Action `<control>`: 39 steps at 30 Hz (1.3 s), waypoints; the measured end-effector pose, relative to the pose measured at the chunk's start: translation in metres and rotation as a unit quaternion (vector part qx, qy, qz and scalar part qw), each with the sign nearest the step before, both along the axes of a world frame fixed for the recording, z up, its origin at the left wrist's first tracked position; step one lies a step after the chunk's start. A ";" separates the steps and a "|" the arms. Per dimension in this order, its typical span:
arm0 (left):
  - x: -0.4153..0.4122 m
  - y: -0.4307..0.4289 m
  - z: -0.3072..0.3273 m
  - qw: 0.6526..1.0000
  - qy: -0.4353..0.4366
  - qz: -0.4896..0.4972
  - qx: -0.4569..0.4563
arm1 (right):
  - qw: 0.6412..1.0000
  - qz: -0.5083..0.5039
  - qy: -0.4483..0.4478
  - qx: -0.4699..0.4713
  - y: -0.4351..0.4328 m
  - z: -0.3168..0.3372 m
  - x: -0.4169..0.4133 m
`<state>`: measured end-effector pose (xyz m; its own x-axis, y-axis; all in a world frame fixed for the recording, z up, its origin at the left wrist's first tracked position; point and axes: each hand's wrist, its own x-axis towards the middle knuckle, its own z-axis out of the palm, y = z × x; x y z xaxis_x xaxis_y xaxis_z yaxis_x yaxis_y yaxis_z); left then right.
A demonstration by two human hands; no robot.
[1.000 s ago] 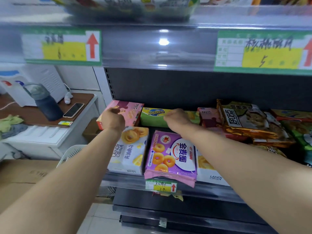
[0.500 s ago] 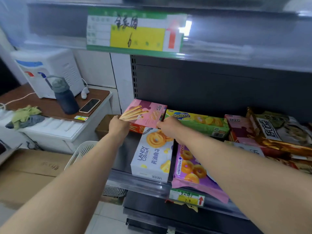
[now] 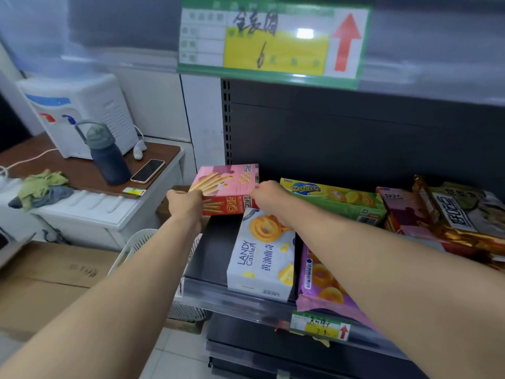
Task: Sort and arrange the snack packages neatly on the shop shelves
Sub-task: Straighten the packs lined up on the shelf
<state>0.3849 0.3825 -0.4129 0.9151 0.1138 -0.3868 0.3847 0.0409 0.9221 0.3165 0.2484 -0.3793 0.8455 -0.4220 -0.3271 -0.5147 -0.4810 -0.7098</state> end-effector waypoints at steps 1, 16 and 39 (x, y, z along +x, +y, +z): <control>-0.001 0.005 0.002 1.000 0.009 0.009 -0.015 | 1.000 -0.003 -0.017 0.013 0.004 0.003 0.001; -0.066 0.067 0.057 0.994 0.016 0.050 -0.098 | 0.957 -0.100 -0.211 0.172 0.059 0.043 -0.032; -0.305 0.005 0.127 0.947 -0.009 -0.310 0.087 | 0.937 -0.072 -0.124 0.319 -0.059 0.093 -0.311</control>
